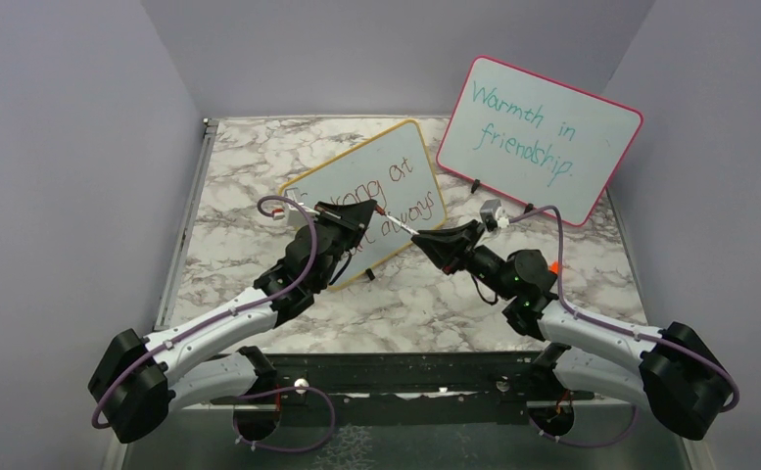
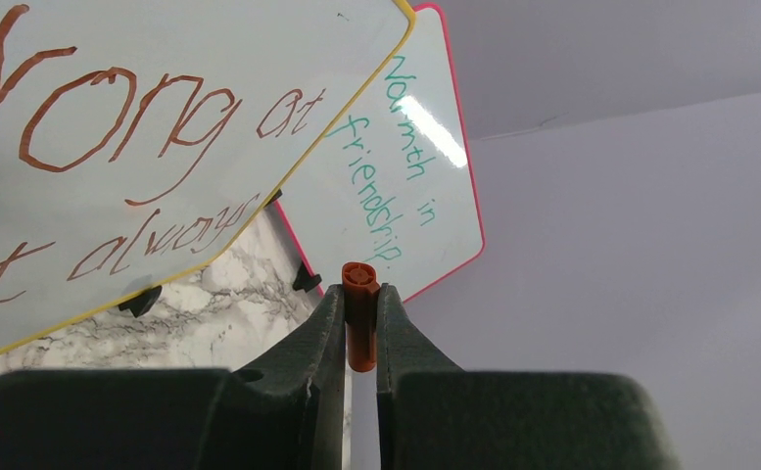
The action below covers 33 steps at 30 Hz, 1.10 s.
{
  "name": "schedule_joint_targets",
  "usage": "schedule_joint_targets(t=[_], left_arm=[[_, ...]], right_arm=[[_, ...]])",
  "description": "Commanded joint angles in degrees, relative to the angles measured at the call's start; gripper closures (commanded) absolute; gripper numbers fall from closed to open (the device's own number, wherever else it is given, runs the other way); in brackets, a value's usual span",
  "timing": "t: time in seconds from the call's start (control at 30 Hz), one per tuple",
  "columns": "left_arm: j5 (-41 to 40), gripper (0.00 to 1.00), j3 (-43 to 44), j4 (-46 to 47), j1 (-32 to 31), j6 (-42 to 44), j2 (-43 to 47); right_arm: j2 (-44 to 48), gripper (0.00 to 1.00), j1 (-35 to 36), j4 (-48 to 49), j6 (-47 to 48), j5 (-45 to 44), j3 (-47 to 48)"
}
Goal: Write a sentence on the whiteboard
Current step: Close the whiteboard marker at the center of the board.
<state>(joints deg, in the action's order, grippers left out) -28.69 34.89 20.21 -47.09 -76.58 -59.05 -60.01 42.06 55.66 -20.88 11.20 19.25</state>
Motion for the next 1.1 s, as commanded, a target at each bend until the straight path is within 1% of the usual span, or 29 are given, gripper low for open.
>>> schedule_joint_targets(t=[0.0, 0.6, 1.07], left_arm=[[1.8, 1.0, 1.0, 2.2, 0.1, -0.9, -0.1], [0.2, 1.0, 0.3, 2.6, 0.1, -1.0, 1.2], [3.5, 1.0, 0.5, 3.0, 0.1, -1.3, -0.2]], right_arm=[[-0.4, 0.99, 0.5, 1.9, 1.1, -0.9, 1.3], [-0.7, 0.99, 0.6, -0.8, 1.0, -2.4, 1.8], [-1.4, 0.99, 0.6, 2.2, 0.2, -3.7, 1.7]])
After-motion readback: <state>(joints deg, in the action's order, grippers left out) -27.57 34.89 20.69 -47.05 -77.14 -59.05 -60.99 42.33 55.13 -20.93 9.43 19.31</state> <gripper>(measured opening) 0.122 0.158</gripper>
